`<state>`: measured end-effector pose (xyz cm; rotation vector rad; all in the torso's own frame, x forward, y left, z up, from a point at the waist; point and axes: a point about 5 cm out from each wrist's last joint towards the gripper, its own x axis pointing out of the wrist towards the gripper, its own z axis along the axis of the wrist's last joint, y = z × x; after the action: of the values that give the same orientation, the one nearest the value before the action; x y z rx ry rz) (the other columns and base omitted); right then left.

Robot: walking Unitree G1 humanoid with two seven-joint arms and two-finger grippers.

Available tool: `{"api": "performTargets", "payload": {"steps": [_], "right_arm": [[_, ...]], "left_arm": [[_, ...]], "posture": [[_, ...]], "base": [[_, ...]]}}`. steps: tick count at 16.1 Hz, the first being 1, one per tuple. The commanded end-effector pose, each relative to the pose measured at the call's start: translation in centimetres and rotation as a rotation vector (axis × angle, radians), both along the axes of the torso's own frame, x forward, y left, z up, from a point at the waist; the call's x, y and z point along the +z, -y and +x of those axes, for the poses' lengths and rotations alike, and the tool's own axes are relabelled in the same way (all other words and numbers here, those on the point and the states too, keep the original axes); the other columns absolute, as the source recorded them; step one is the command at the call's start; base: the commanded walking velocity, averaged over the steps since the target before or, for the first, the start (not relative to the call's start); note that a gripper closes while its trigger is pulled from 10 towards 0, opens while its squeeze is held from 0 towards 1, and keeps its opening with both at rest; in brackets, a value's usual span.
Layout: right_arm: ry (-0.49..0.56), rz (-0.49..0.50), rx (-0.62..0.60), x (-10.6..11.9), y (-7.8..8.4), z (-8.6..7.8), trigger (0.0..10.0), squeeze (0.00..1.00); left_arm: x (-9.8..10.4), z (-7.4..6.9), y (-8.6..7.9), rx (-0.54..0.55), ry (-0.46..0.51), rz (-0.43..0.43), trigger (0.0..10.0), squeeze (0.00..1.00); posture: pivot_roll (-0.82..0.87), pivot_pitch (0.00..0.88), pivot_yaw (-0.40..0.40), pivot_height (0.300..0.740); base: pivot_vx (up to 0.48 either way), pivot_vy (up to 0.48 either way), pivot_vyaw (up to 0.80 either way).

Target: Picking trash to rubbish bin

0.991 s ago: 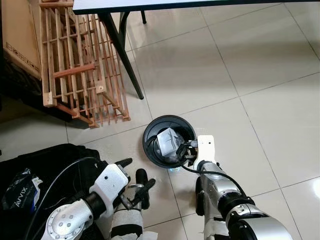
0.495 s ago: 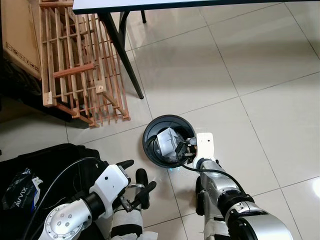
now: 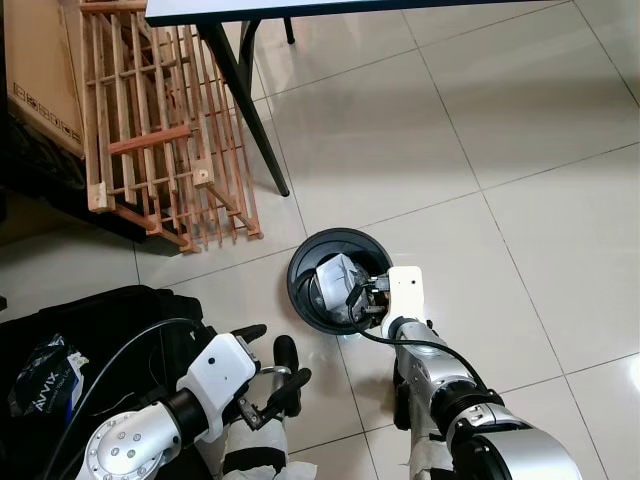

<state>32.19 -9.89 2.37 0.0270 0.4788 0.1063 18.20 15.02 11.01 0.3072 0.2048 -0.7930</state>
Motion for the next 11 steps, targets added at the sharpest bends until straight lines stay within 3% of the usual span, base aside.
{"api": "performTargets", "payload": {"steps": [1,2,3,4,11], "right_arm": [[-0.055,0.007,-0.003,-1.34,-0.14,-1.13,10.0,0.00],[-0.051,0.008,-0.005,-1.28,-0.09,-1.07,10.0,0.00],[-0.043,0.012,-0.006,-1.13,-0.09,-0.95,10.0,0.91],[-0.042,0.012,-0.006,-1.10,-0.09,-0.92,10.0,1.00],[-0.037,0.014,-0.012,-1.11,-0.16,-0.96,10.0,1.00]], "left_arm": [[-0.51,-0.69,-0.01,-0.012,-0.043,0.005,10.0,0.00],[-0.52,-0.71,-0.02,-0.012,-0.043,0.005,10.0,0.00],[-0.54,-0.77,-0.04,-0.012,-0.045,0.005,10.0,0.00],[-0.54,-0.78,-0.04,-0.012,-0.045,0.006,10.0,0.00],[-0.75,-1.14,-0.09,-0.010,-0.053,0.011,10.0,0.00]], "posture": [[0.24,0.568,0.136,0.740],[0.24,0.568,0.136,0.740],[0.24,0.569,0.135,0.740],[0.24,0.569,0.135,0.740],[0.24,0.574,0.134,0.740]], "base": [[0.000,0.000,0.00],[0.000,0.000,0.00],[0.000,0.000,0.00],[0.000,0.000,0.00],[0.000,0.000,0.00]]}}
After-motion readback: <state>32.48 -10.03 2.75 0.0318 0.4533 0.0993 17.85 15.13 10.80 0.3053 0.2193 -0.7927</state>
